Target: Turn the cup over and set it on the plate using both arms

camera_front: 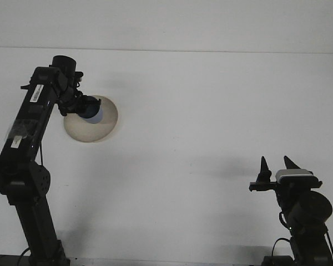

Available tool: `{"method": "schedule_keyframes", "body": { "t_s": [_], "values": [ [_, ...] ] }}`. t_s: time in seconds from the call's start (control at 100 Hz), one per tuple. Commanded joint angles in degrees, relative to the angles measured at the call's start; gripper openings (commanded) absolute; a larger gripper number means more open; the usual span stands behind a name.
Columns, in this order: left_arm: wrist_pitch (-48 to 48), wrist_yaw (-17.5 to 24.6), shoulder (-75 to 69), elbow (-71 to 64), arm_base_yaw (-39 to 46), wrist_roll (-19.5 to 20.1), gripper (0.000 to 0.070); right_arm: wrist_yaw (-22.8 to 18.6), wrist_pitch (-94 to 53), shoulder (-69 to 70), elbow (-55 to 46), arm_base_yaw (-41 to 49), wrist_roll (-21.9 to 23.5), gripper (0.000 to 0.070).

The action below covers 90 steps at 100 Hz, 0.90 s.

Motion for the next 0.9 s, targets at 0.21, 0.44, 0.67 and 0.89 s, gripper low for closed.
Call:
{"method": "schedule_keyframes", "body": {
  "t_s": [0.21,0.44,0.67,0.89],
  "values": [
    [1.86,-0.11,2.34,1.49,2.54,-0.85,0.0010,0.00,0.90,0.15,0.59,0.13,0.13,0.0435],
    [2.05,0.15,2.86,1.49,3.74,-0.85,0.0010,0.00,0.92,0.15,0.59,0.13,0.13,0.0435],
    [1.90,2.14,5.64,1.49,3.91,-0.92,0.0010,0.00,0.90,0.15,0.59,0.13,0.13,0.0435],
    [2.49,2.27,6.03,1.51,3.89,-1.05,0.0044,0.00,0.90,0.15,0.59,0.13,0.13,0.0435]
  ]
}}
